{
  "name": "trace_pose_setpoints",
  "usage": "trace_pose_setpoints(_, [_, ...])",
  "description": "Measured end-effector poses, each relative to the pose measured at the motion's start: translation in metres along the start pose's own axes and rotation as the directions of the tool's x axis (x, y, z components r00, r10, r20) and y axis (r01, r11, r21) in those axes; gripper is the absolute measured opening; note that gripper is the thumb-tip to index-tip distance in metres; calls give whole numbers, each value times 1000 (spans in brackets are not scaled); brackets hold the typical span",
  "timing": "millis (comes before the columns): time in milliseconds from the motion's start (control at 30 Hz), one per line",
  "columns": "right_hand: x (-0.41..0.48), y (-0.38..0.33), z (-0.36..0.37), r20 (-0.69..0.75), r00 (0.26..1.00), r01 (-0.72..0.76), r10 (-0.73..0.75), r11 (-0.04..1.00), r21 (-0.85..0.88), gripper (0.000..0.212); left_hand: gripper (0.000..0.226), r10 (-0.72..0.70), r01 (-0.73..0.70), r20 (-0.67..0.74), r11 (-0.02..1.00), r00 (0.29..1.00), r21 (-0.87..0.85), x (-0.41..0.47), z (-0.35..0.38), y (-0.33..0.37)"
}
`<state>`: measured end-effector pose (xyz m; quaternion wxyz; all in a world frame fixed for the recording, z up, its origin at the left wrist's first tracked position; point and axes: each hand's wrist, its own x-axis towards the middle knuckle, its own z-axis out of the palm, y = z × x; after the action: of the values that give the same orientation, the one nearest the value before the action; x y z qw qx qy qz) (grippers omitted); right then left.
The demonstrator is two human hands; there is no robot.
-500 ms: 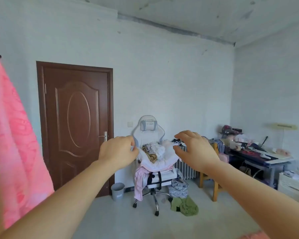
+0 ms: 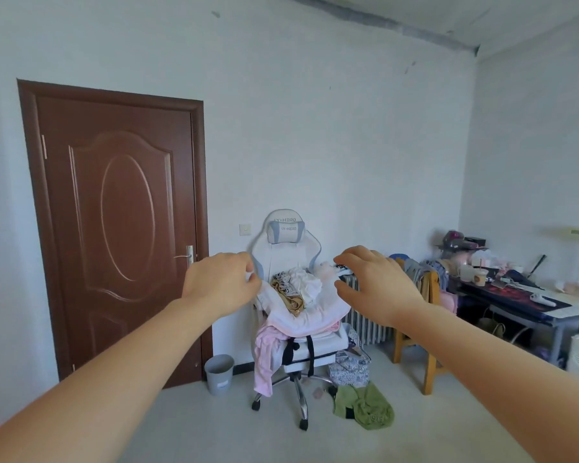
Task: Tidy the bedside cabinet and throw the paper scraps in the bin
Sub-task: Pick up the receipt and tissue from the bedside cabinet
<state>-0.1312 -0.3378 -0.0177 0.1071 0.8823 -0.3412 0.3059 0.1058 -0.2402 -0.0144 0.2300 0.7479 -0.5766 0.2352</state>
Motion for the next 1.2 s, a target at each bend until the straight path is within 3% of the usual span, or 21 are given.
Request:
trace_pose_setpoints(167, [81,70,53,9,1000,-12,12,1000,1,45,28,38,-38,-13,998,999,41,96,69,5])
trace_pose_setpoints(500, [190,185,154,4,994,-109,110,991,-72,44,37,87,-89,-36,995,996,-56,251,215,6])
trace_pose_setpoints(733, [250,265,222,-3,963,-264,269,945,-194,45,32,250,-251,-27,958,968,-141,374,326,17])
trace_pose_setpoints(967, [283,332,262,-32,853,-512,520,826,-237,49,26,378,-360,20,895,926,-263,483,416,52])
trace_pose_setpoints(1200, [260,405,254,-94,725,-661,683,649,-377,56,21,566,-532,-25,759,824,-376,525,483,161])
